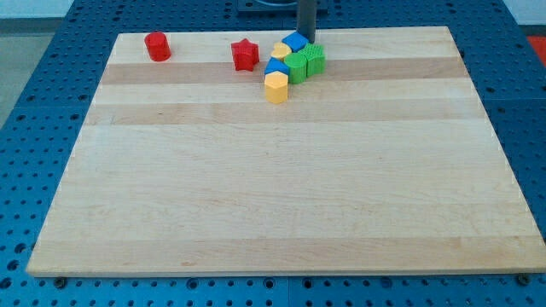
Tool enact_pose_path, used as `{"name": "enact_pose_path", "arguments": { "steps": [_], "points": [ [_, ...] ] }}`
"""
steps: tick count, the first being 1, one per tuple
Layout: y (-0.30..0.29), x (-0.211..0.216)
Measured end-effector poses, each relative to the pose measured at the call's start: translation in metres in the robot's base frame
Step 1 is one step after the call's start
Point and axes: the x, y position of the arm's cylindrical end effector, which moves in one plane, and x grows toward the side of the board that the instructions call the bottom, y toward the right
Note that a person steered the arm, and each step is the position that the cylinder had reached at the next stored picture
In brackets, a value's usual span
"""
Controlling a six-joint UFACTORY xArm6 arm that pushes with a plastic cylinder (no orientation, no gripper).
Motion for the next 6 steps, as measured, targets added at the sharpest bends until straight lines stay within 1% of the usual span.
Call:
{"name": "enact_pose_path", "arguments": {
  "steps": [2,4,6],
  "points": [
    [-0.001,0.033],
    [-0.017,0.032],
    [-0.048,0.032]
  ]
}}
